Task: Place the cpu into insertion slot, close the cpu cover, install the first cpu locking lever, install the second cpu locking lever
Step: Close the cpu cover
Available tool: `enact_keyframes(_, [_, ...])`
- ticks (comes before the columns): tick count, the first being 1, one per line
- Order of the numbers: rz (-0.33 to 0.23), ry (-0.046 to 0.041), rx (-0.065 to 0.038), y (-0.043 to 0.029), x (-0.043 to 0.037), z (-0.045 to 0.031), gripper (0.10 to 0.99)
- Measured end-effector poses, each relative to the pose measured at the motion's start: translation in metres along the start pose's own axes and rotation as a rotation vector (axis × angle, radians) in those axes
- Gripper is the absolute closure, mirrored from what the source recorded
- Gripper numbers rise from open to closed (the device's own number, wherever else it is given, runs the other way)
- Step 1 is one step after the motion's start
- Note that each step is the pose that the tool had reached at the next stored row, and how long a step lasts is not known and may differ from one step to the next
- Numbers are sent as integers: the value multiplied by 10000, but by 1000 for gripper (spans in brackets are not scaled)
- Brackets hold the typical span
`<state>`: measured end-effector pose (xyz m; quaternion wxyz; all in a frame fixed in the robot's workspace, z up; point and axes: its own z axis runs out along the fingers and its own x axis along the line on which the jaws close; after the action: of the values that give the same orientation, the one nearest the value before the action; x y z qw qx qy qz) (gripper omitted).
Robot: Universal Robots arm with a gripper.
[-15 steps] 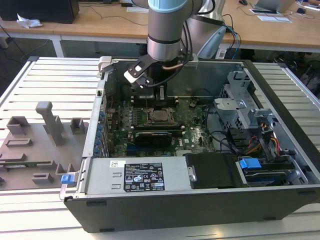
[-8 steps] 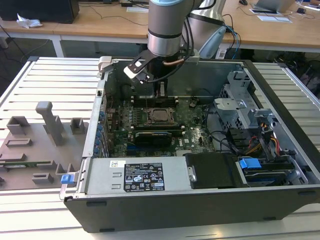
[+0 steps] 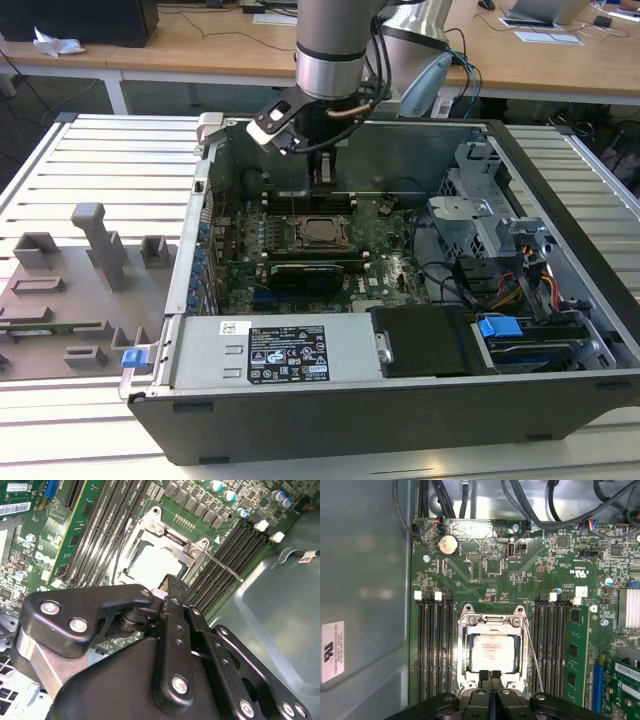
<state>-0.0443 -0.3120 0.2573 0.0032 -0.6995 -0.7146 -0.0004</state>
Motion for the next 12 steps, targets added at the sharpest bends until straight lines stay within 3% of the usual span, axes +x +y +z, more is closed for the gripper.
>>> enact_keyframes(12, [0,0,0,-1,1,-161,980])
